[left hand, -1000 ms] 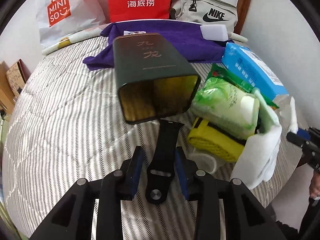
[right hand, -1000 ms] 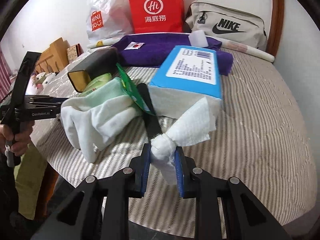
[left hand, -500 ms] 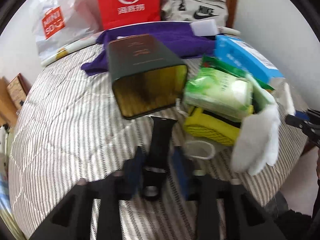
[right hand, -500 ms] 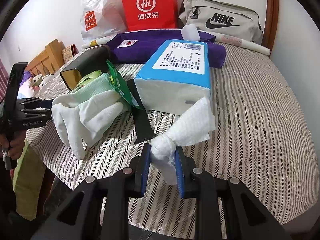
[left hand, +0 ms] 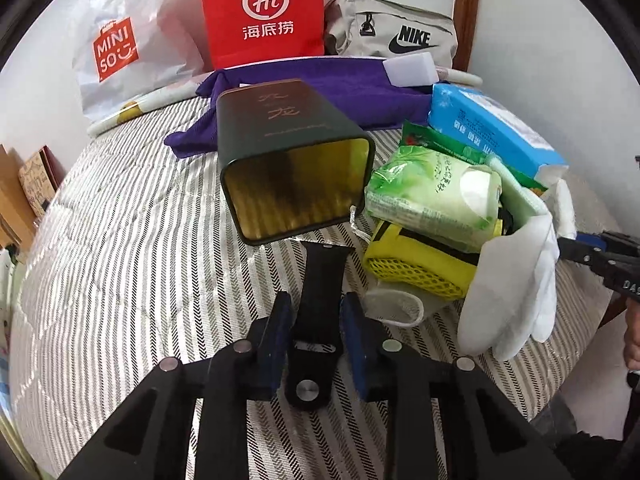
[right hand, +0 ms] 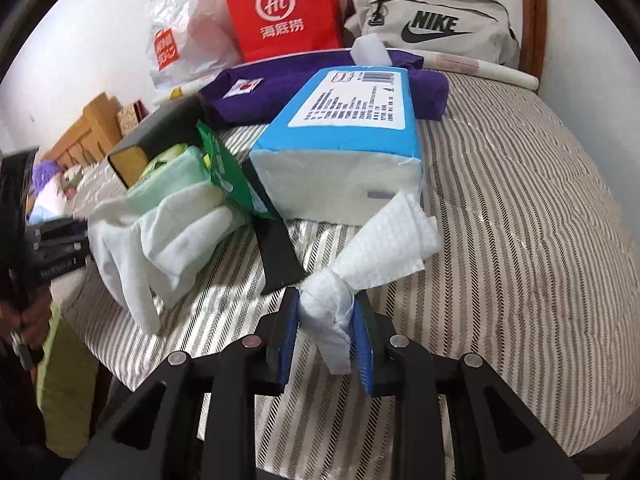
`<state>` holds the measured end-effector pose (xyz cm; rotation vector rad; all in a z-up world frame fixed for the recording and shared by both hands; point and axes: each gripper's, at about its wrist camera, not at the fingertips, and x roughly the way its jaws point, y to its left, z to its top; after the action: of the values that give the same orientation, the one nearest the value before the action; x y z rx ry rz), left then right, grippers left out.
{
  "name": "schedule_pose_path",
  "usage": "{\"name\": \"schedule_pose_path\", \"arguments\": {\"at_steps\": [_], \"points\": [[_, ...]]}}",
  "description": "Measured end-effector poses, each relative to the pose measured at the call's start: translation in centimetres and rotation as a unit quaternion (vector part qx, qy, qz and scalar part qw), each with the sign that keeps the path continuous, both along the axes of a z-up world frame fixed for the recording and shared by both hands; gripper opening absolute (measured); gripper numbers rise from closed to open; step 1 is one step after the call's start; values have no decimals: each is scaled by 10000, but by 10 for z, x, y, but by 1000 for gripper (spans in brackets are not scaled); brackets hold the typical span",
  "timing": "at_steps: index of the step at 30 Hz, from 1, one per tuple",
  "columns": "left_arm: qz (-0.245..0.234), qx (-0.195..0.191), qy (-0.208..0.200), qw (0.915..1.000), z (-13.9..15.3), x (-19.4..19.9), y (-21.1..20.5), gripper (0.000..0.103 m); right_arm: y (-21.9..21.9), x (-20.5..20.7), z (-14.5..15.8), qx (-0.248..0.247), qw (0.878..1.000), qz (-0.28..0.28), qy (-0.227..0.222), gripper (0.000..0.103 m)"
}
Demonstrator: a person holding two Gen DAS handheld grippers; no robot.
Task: Organize soft objects
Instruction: 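Carry the black strap and white tissue over to the purple towel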
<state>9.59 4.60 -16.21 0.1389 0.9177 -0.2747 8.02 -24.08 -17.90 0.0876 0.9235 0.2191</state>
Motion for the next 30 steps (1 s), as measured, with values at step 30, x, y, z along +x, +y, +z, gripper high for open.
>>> {"name": "schedule_pose_path", "arguments": {"at_steps": [30], "points": [[660,-699,-184,9952,83,-3,31,21,6,-10,93,147,9946,696,-751,23]]}}
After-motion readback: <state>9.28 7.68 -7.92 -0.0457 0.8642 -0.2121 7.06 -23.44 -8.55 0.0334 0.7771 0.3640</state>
